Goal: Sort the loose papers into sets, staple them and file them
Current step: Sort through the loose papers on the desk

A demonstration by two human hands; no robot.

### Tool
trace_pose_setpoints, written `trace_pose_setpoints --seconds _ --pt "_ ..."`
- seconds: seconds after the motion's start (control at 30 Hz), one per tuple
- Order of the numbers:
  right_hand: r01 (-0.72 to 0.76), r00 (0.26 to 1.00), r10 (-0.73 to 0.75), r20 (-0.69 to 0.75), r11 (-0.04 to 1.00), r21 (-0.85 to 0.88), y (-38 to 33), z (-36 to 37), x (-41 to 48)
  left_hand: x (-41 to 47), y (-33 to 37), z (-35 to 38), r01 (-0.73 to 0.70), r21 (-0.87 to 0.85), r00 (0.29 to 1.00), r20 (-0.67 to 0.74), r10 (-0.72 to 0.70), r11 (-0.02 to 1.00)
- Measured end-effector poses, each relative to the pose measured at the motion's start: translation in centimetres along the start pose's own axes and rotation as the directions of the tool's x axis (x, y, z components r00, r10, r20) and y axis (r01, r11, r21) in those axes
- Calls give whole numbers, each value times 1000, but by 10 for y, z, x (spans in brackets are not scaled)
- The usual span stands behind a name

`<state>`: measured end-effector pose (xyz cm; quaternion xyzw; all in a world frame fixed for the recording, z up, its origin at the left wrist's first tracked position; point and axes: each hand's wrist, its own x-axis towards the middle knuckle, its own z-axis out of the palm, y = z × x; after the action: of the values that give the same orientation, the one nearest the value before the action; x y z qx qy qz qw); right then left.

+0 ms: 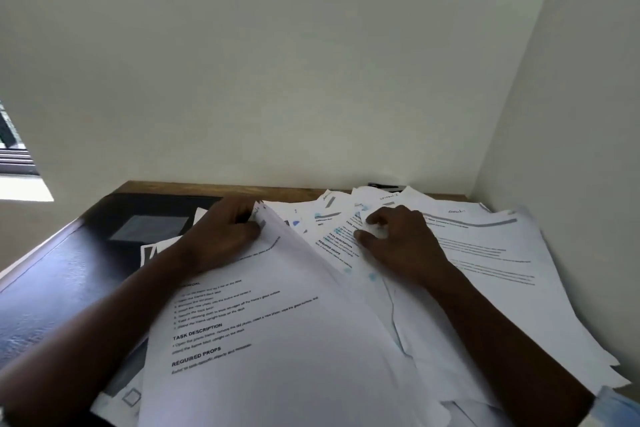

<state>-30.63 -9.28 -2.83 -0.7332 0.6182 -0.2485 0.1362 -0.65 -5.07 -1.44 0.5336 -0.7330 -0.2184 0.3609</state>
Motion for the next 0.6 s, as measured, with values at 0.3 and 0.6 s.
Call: trace_pose_setpoints --seconds 0.3,0.6 --pt "-56 992 108 65 840 -540 8 -11 -2 1 -4 9 9 207 1000 -10 -7 978" --pt "240 956 -194 221 949 -204 -6 17 2 -2 -2 -6 -33 25 978 207 27 999"
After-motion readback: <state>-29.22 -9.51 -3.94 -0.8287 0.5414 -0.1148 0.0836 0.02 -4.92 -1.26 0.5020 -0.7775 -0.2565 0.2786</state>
